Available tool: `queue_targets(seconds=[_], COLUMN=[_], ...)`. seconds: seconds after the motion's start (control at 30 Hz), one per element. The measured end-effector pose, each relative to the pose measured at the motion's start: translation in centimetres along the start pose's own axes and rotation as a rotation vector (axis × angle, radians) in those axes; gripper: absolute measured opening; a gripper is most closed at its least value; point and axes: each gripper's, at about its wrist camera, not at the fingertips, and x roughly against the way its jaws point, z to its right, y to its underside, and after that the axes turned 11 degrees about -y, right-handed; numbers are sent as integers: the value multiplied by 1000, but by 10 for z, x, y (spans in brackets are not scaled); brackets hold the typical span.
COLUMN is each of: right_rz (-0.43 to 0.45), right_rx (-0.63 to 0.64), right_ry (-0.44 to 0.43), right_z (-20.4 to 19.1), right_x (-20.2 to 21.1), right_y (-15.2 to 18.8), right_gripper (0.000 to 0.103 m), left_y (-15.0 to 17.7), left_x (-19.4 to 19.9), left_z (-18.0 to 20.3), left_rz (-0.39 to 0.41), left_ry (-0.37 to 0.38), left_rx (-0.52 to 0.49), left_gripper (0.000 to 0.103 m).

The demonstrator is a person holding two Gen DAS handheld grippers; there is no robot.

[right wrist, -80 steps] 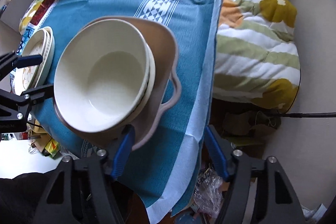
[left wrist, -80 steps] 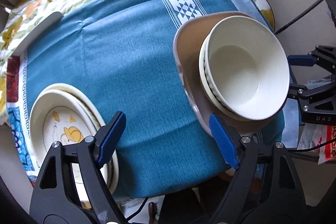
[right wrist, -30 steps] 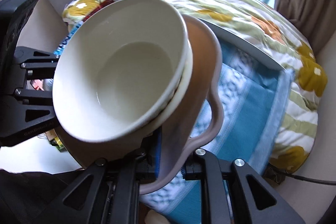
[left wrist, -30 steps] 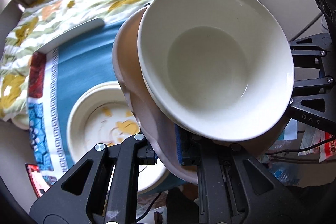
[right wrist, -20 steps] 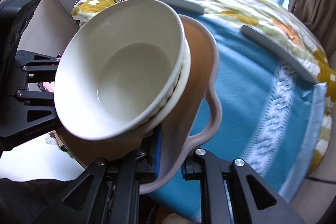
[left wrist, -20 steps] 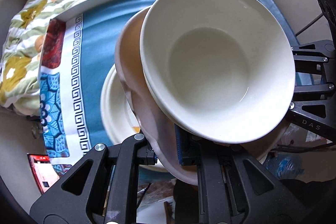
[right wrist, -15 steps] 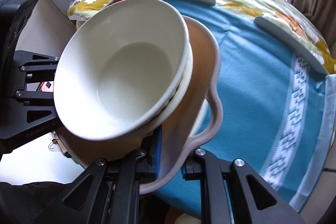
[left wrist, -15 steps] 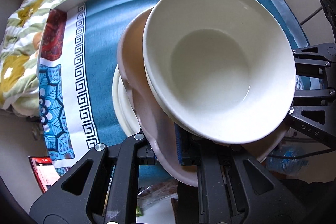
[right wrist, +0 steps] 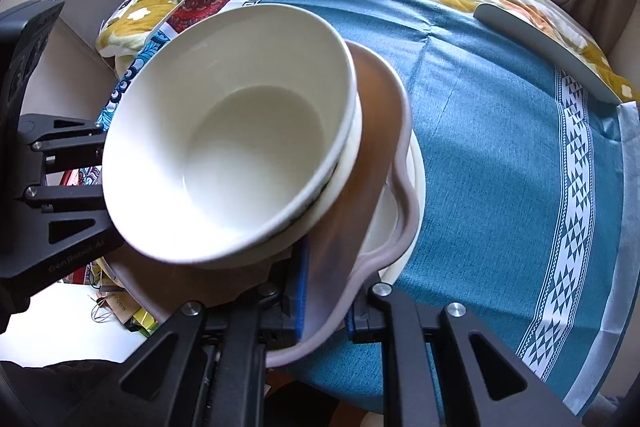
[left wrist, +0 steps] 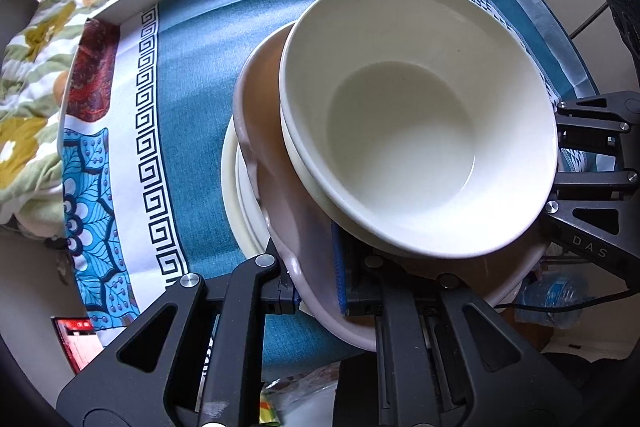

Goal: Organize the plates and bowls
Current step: 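Lift the pink dish with bowls and carry it over the plate stack, then lower the pink dish onto the duck-print plate and open the right gripper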

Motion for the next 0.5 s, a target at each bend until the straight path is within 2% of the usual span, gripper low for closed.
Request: queue_targets(seconds=[0.2, 0.5], right_rz=[2, -12], right_rx=[-31, -64], right_ry=[7, 10], right_z=[0, 1], right_x=[1, 5], right_y=[2, 0], right_gripper=[14, 15], left_y=[4, -1], left_x=[-1, 7], left_z=[-1, -3], left_rz=[7, -18], left_ry=[13, -4], left_rx=[33, 5], left_gripper=[11, 14])
